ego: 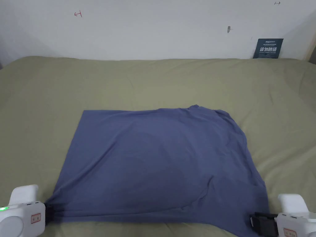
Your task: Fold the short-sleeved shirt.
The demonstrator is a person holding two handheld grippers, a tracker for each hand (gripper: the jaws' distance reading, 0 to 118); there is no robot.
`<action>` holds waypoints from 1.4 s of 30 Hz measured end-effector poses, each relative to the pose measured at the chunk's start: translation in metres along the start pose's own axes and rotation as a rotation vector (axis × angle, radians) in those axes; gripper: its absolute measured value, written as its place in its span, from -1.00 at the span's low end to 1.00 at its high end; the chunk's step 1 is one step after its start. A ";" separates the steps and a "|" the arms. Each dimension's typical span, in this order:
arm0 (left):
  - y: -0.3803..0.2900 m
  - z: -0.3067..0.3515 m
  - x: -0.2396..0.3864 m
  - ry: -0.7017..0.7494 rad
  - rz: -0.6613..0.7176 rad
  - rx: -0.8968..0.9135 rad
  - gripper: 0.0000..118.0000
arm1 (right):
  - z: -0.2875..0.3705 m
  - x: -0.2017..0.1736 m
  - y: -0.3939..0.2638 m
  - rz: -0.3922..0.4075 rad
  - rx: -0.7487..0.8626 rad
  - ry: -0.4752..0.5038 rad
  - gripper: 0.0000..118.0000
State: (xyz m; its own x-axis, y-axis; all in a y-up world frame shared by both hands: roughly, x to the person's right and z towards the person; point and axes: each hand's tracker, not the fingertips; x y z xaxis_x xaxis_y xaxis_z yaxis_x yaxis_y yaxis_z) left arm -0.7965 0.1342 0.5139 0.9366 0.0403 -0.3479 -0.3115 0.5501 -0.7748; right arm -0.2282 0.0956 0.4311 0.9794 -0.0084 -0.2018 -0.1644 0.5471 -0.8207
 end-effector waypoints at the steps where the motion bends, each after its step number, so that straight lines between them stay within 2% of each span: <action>1: -0.001 -0.002 -0.002 -0.004 0.005 -0.003 -0.95 | -0.001 -0.002 -0.001 0.011 -0.002 0.002 0.30; 3: 0.000 -0.001 -0.003 -0.007 0.006 -0.008 -0.95 | 0.008 -0.004 -0.002 0.005 0.029 0.057 -0.32; 4: 0.000 0.000 -0.004 -0.009 0.004 -0.008 -0.95 | 0.013 -0.005 0.001 -0.004 0.039 0.052 -0.94; 6: 0.000 0.004 -0.004 -0.013 -0.001 -0.005 -0.95 | 0.021 -0.006 0.007 -0.011 0.049 0.065 -0.94; 9: 0.007 0.013 -0.007 -0.021 -0.004 0.023 -0.95 | 0.035 -0.007 0.017 0.053 0.103 0.041 -0.94; 15: 0.048 0.023 -0.004 -0.052 -0.016 0.086 -0.95 | 0.048 -0.005 0.063 0.012 0.185 0.053 -0.94; 19: 0.090 0.013 -0.002 -0.067 -0.021 0.119 -0.95 | 0.041 -0.007 0.107 0.027 0.221 0.039 -0.94; 27: 0.172 -0.037 0.015 -0.078 -0.007 0.131 -0.95 | -0.013 -0.009 0.197 0.007 0.228 0.007 -0.94; 35: 0.212 -0.101 0.036 -0.033 -0.018 0.100 -0.95 | -0.087 -0.012 0.252 0.014 0.132 -0.026 -0.94; 38: 0.215 -0.120 0.039 -0.035 -0.002 0.073 -0.94 | -0.100 -0.009 0.254 -0.044 0.107 -0.020 -0.93; 39: 0.214 -0.124 0.039 -0.043 0.004 0.065 -0.86 | -0.102 -0.007 0.253 -0.066 0.103 -0.024 -0.86; 40: 0.212 -0.126 0.040 -0.042 0.008 0.060 -0.28 | -0.102 -0.005 0.250 -0.082 0.104 -0.022 -0.34; 41: 0.208 -0.126 0.041 -0.023 0.008 0.070 0.49 | -0.101 -0.004 0.248 -0.091 0.106 -0.016 0.39; 42: 0.204 -0.127 0.040 -0.027 0.005 0.069 1.00 | -0.101 -0.002 0.245 -0.098 0.097 -0.009 0.98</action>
State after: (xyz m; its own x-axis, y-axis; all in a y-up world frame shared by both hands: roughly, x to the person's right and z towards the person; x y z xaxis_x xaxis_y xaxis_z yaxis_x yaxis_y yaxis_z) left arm -0.8427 0.1423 0.2747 0.9394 0.0649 -0.3366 -0.3052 0.6057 -0.7349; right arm -0.2820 0.1453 0.1763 0.9913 -0.0585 -0.1183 -0.0564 0.6227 -0.7804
